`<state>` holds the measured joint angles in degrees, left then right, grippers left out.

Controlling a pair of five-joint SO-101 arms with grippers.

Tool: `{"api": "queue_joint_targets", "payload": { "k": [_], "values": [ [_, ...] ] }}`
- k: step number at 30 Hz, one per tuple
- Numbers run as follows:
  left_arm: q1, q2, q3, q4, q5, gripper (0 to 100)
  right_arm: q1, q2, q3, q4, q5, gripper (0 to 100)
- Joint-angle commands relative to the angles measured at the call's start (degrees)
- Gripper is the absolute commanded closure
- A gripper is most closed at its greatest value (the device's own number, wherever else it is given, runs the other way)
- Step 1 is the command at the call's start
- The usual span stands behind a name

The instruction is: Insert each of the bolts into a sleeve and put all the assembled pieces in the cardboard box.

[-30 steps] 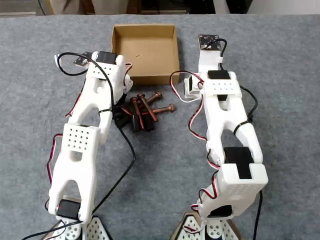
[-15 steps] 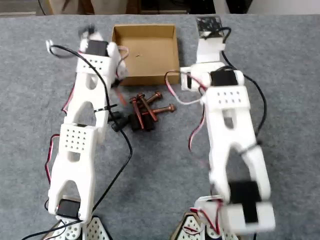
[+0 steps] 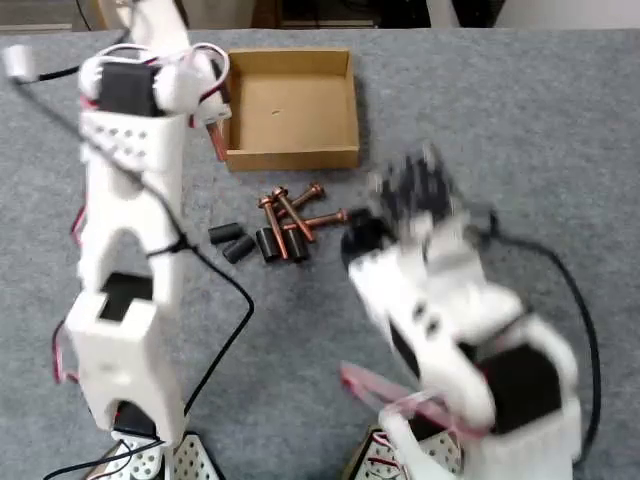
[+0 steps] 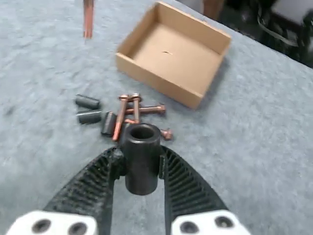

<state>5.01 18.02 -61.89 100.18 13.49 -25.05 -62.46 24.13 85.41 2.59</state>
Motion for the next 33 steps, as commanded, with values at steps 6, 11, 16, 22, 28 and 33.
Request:
{"api": "queue_joint_targets", "payload": {
  "k": [6,11,16,22,28,33],
  "values": [
    [-0.4,-20.9,8.3,0.5,-3.9,98,-7.5,-30.8,35.5,-24.0,0.4,99.0],
    [1.9,-22.2,8.7,0.4,-6.9,98,-7.6,-45.5,58.8,-51.3,-1.6,99.8],
    [6.9,-22.3,8.4,0.4,-7.5,98,-7.6,-47.2,63.1,-55.1,-8.7,99.8],
    [14.9,-22.5,8.3,0.4,-4.8,98,-7.6,-46.7,69.6,-66.0,-9.6,99.8],
    [19.3,-28.2,9.0,-2.0,-5.0,98,-7.5,-47.2,72.5,-69.5,-9.6,99.8],
    [21.1,-31.3,11.7,-1.9,-5.2,98,-7.5,-47.2,72.5,-69.7,-9.7,99.8]
  ]
}}
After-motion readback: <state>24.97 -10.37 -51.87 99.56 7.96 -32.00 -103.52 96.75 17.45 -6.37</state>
